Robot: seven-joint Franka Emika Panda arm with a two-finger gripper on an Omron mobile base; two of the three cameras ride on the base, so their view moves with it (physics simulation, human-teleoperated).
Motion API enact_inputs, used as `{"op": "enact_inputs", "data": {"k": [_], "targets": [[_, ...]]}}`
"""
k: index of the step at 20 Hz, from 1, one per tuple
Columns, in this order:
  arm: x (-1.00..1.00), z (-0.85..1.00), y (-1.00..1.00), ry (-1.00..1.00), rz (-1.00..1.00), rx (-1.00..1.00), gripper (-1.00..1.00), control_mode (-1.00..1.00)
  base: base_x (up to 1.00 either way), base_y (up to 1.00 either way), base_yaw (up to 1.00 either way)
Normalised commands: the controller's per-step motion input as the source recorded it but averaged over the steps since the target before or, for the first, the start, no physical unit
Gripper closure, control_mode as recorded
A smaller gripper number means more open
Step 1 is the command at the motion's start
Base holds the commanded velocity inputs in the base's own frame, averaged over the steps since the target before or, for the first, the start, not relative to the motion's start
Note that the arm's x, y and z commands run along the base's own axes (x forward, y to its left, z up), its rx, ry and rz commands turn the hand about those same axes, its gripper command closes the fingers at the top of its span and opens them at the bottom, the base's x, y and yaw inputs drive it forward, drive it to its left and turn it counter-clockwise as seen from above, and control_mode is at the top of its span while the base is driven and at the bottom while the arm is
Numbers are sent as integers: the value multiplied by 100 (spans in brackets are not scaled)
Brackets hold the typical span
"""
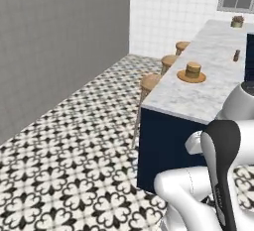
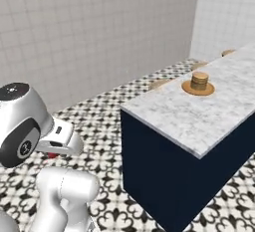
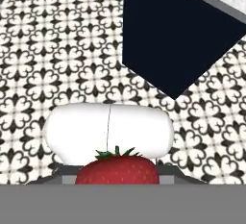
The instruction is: Take the strawberry from the fridge and place it on top of the pancake, located on the dining counter.
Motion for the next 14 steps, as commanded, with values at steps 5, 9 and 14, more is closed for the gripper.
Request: {"op": "enact_inputs", "data": {"k": [5, 9, 14], "targets": [[0, 0, 0, 0, 0, 0, 100, 100, 68, 100, -53], [0, 0, 0, 0, 0, 0, 100, 100, 36, 100, -50], [0, 0, 0, 0, 0, 0, 100, 100, 9, 100, -46]]}}
